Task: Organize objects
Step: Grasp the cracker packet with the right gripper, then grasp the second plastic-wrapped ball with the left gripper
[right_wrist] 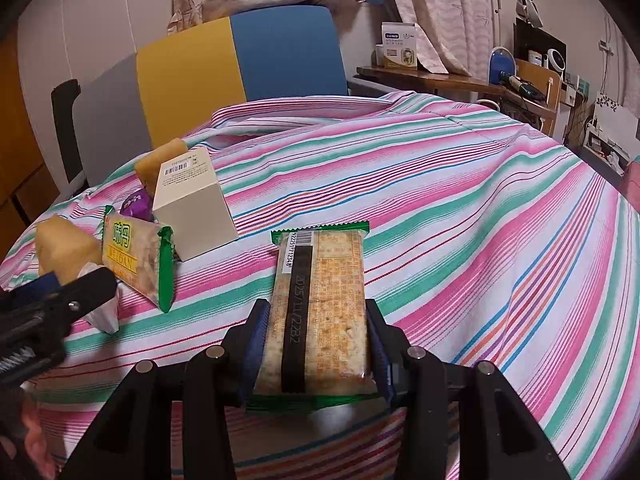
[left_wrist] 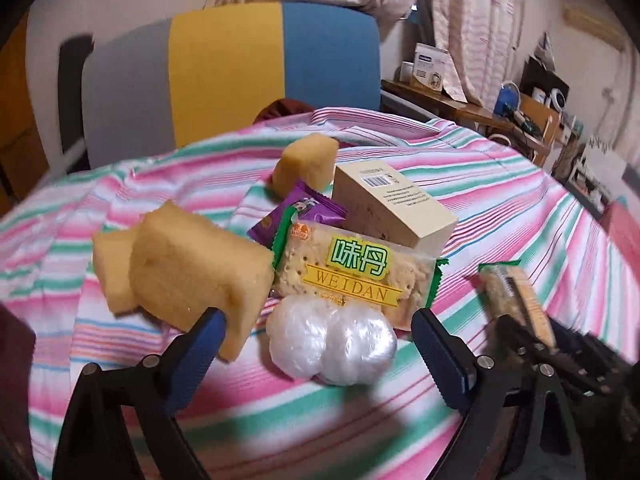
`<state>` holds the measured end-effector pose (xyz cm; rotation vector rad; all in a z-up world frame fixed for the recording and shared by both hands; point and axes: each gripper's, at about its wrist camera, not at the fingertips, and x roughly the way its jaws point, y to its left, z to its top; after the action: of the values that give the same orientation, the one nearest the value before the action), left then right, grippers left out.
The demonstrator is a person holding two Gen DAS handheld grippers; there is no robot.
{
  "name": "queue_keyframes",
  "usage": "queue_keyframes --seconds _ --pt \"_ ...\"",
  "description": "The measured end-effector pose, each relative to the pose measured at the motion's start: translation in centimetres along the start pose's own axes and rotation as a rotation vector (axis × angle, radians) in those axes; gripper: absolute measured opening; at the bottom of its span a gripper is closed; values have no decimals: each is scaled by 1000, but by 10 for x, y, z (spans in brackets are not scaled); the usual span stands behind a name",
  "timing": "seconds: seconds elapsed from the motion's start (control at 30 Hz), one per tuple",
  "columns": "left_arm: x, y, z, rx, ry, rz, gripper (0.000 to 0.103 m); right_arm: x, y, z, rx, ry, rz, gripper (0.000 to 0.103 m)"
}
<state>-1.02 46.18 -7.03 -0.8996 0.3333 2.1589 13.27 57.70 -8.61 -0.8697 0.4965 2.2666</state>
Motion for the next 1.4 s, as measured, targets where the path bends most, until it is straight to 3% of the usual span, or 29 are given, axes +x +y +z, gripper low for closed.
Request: queue_keyframes --seconds 0.07,0.27,0.67,0.9,1.1,1.4 --pt "2 -2 0 12 2 13 84 0 0 0 1 -3 -2 46" --pt "2 -2 -5 35 2 -2 40 -1 1 -1 0 -5 -6 46" --pt "-39 28 -47 -29 -53 -11 39 -2 3 0 -12 -11 -18 46" --pt "-60 48 -64 -113 -90 2 39 -19 15 -3 -72 -95 -27 46" --pt "-80 48 -76 -110 -151 24 39 -36 32 -5 -157 -179 13 46" --pt "-104 46 -90 -77 -227 27 39 -57 53 -20 -211 -206 61 46"
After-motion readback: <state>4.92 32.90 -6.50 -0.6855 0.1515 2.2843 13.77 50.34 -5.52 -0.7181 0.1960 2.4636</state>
